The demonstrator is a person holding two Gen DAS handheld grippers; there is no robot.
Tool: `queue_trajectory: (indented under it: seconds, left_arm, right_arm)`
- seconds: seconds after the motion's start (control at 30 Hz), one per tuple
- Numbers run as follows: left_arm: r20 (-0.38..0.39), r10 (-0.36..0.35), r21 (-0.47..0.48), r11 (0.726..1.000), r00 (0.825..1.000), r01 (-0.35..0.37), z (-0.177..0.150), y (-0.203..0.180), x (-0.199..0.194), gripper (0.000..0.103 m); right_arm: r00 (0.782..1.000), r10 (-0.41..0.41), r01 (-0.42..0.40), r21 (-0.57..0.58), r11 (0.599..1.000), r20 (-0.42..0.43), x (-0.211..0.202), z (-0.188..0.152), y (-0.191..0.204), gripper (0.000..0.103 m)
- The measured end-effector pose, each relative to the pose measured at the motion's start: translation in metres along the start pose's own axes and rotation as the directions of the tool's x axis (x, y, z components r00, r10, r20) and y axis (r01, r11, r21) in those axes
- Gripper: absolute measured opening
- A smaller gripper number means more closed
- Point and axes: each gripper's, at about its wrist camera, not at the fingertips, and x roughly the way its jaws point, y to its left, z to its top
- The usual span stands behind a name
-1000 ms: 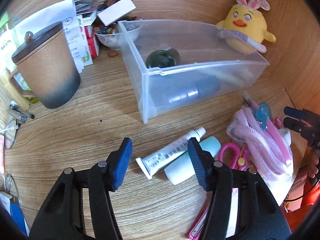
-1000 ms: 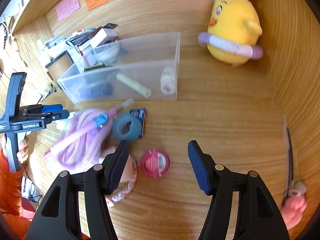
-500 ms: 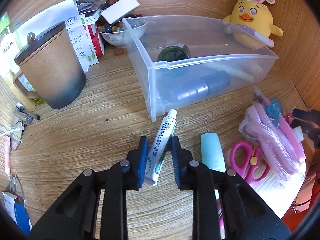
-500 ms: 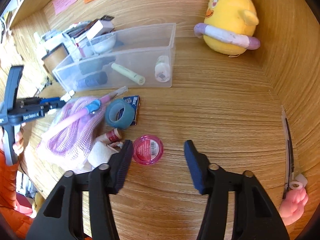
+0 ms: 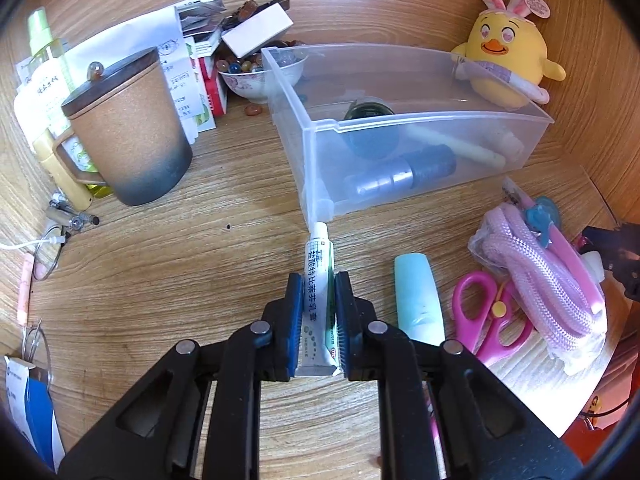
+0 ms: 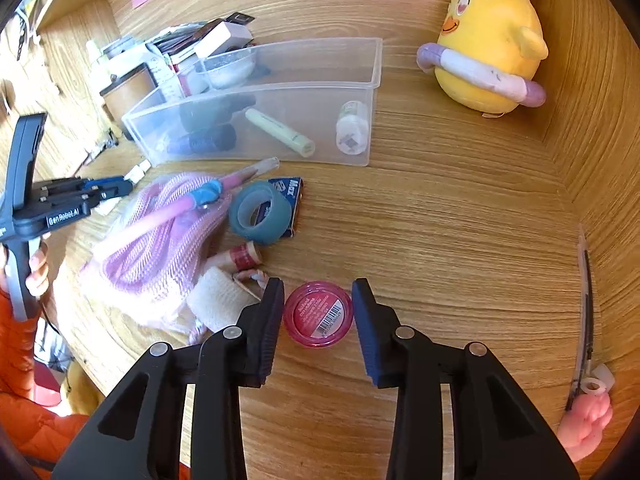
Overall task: Organize objects
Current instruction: 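Grasp the white ointment tube with the left tool while the right tool grasps the pink tin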
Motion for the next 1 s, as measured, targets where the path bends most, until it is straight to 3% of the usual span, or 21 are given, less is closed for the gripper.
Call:
queue_trajectory:
  seconds: [0.33, 0.57, 0.77, 1.0]
  left_arm:
    - [0.101, 0.005, -0.038, 0.999, 0.995, -0.001, 0.016, -0.002, -0.028, 0.015]
    - [0.18, -0.022, -0.023, 0.999, 0.983, 0.027, 0.033, -0.014, -0.048, 0.015]
    - [0.231, -0.048, 0.003, 0.999, 0.972, 0.049, 0.049, -0.029, -0.058, 0.015]
    - [0.266, -0.071, 0.022, 0.998, 0.961, 0.067, 0.07, -0.041, -0.063, 0.015]
  right_arm:
    - [0.999, -0.035, 0.032, 0.129, 0.991, 0.025, -0.006, -0.001, -0.03, 0.032]
    - [0.999, -0.037, 0.035, 0.089, 0.995, 0.024, -0.012, -0.008, -0.021, 0.037]
    - [0.997, -0.072, 0.07, 0.066, 0.995, 0.026, -0.004, -0.009, -0.016, 0.032]
    - [0.989, -0.084, 0.072, 0.1, 0.992, 0.125, -0.021, 0.015, -0.024, 0.032]
